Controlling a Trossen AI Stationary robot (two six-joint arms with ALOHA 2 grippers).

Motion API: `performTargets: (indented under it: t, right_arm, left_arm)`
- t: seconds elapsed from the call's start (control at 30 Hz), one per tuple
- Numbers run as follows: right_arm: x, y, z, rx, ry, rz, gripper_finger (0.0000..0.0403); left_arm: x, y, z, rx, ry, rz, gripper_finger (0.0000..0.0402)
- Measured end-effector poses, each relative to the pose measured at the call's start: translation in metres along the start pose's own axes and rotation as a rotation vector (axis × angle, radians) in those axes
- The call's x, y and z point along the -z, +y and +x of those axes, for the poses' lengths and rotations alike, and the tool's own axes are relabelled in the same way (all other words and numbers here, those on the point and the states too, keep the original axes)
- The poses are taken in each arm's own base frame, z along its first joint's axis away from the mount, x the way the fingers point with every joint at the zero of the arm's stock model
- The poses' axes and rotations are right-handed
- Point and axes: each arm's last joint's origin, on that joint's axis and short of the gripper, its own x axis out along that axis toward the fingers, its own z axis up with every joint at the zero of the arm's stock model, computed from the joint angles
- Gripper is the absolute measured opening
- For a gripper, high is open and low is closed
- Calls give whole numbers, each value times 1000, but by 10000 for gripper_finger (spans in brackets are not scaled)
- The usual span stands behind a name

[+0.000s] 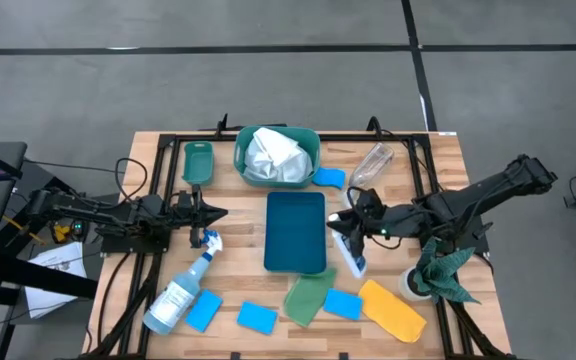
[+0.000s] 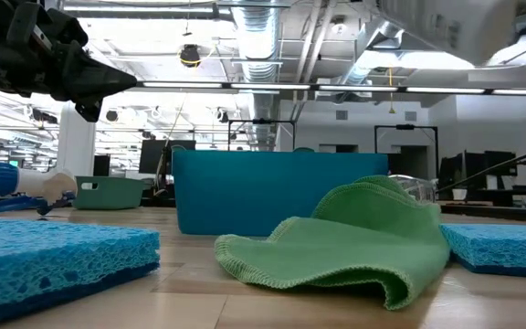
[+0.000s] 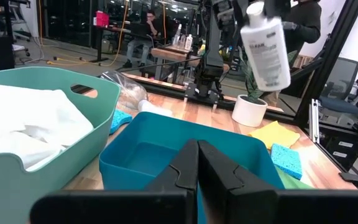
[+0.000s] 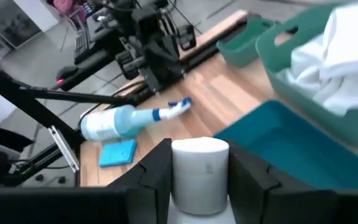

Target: Pick & Place Kitchen Items

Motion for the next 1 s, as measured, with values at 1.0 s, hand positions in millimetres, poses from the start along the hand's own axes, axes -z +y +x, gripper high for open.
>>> performTargets:
  t: [1.0]
  right_arm:
    - [-43,-20,96,-224,-211,-424,108]
  left_arm:
    - [0,0,2,1,-3,-1,0]
